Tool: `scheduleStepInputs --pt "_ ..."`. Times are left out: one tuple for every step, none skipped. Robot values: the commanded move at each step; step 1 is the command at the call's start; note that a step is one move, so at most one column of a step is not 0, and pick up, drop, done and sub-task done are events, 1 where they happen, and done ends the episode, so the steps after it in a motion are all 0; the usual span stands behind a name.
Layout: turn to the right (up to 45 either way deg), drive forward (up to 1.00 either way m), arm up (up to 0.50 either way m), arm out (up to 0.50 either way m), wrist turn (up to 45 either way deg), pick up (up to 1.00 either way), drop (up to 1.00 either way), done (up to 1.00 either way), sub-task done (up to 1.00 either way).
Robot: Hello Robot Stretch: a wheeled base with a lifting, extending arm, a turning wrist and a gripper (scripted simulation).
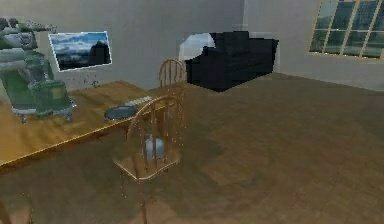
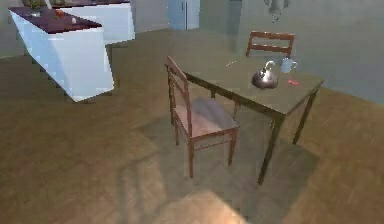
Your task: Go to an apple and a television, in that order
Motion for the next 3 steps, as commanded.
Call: scheduleStepInputs --pt "45.0 0.0 0.0 0.0 0.0 0.0 0.0 0.0 0.0" --pt "0.0 1.0 0.0 0.0 0.0 0.0 0.0 0.0 0.0" --pt "0.0 0.2 0.0 0.0 0.0 0.0 0.0 0.0 0.0"
